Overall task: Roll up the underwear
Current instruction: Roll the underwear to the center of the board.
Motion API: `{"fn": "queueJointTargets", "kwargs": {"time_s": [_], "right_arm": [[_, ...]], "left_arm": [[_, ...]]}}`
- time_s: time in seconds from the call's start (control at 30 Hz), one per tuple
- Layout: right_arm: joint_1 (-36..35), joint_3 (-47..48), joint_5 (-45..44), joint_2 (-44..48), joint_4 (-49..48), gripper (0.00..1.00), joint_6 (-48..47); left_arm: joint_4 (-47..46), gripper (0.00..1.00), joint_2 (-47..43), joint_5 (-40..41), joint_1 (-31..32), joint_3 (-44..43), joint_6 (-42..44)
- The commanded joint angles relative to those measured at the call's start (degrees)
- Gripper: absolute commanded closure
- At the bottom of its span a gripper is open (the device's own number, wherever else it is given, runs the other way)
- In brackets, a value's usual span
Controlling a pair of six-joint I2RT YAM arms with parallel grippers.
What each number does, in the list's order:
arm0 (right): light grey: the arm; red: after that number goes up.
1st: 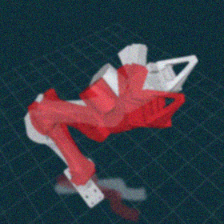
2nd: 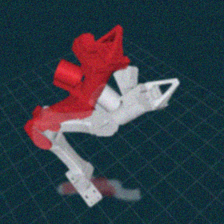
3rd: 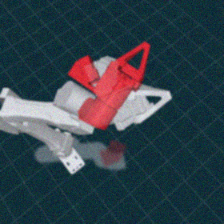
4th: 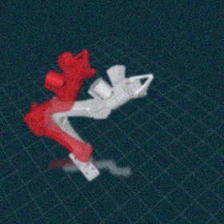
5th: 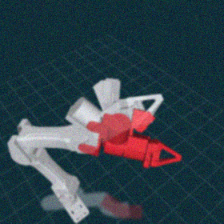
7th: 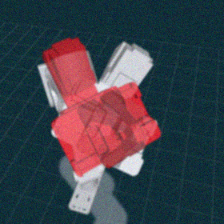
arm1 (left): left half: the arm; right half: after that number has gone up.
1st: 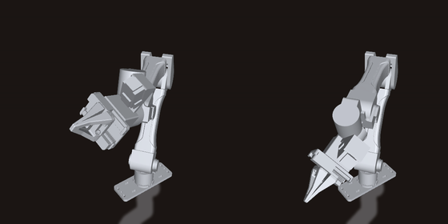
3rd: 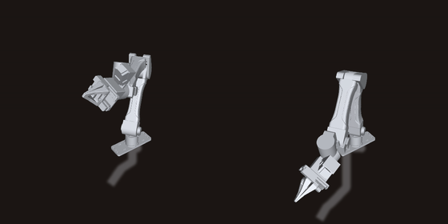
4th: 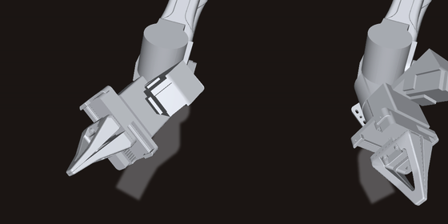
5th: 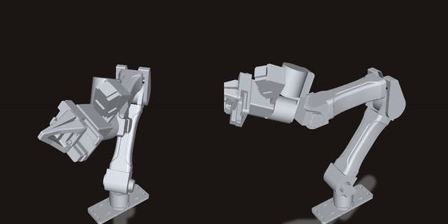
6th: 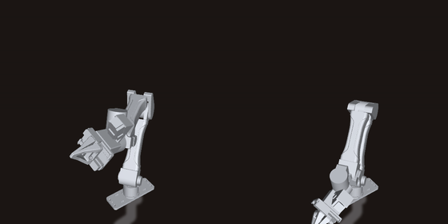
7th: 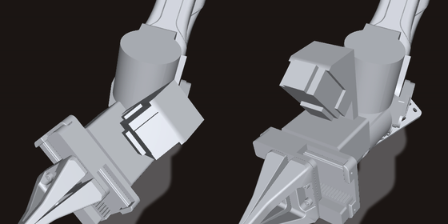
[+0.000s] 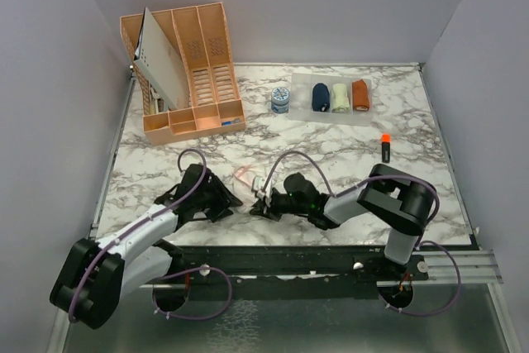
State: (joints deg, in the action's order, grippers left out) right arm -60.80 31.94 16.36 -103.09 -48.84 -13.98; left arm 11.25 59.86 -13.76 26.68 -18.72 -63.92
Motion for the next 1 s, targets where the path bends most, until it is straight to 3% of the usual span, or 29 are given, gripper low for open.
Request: {"fn": "queueJointTargets", "kwargs": {"time_s": [0.0, 0.2, 0.37, 0.73, 0.97], "right_arm": [[5.9, 2.9, 20.9, -3.8, 4.9, 0.99, 17.2], [10.4, 9.2, 36.1, -10.6, 6.3, 0.99, 28.8], [12.7, 13.5, 41.5, -14.0, 7.5, 1.00, 38.2], [18.5, 10.1, 38.2, -24.3, -15.9, 0.98, 72.8], [18.6, 9.6, 36.4, -26.0, -19.1, 0.96, 77.3]], "left_arm": [[7.1, 0.42, -5.8, 5.8, -0.9, 2.3, 0.7], [7.2, 0.37, -12.6, 6.5, -0.9, 3.4, 1.8], [5.0, 0.36, -15.9, 4.5, -0.9, 5.4, 3.5], [-3.3, 0.26, -22.1, -0.7, -0.8, 12.8, -2.7], [-6.8, 0.27, -16.9, -0.1, -0.7, 14.4, -3.0]]}}
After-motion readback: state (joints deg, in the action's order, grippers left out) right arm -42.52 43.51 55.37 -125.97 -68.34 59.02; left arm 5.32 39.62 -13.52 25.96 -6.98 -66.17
